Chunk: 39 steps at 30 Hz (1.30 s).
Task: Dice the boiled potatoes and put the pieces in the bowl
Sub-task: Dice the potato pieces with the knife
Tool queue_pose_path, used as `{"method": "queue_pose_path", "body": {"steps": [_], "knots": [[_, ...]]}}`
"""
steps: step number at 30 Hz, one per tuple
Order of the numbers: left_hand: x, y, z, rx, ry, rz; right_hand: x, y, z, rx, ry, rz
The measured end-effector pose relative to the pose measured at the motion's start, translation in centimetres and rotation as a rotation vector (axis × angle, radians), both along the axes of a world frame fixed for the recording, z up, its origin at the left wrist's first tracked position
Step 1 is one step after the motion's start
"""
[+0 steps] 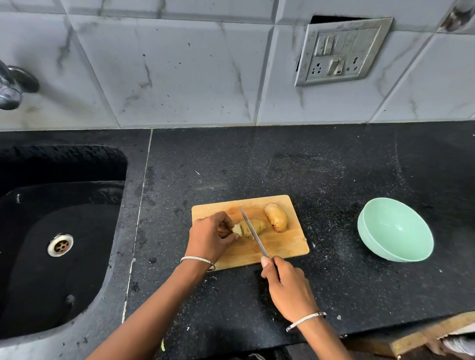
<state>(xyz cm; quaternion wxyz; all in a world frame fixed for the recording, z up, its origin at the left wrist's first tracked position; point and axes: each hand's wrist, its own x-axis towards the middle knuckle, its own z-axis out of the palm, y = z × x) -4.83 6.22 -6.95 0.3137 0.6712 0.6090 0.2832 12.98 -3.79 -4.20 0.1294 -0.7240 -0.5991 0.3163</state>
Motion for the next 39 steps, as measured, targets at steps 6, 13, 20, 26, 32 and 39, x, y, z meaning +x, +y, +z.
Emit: {"method": "queue_pose_path", "body": {"steps": [6,13,20,26,32,39], "knots": [[-0.5,0.0,0.5,-0.026,0.072,-0.037,-0.7,0.1,-0.6,-0.007,-0.009,0.017],[0.5,0.7,1.2,-0.065,0.158,-0.077,-2.1,-0.2,-1.4,-0.009,-0.102,-0.016],[0.3,0.5,0.8,-0.080,0.111,-0.032,-2.6,-0.6,-0.6,0.039,-0.226,-0.013],[0.1,0.1,0.4,-0.052,0.098,-0.002,-2.6,-0.7,-1.1,0.013,-0.163,0.017],[0.0,-0.4,0.3,-0.049,0.012,0.045,-2.8,-0.1,-2.0,-0.023,-0.047,0.017],[0.0,-0.3,0.1,-0.072,-0.009,0.077,-2.5,0.2,-1.8,-0.023,-0.049,0.023]]}}
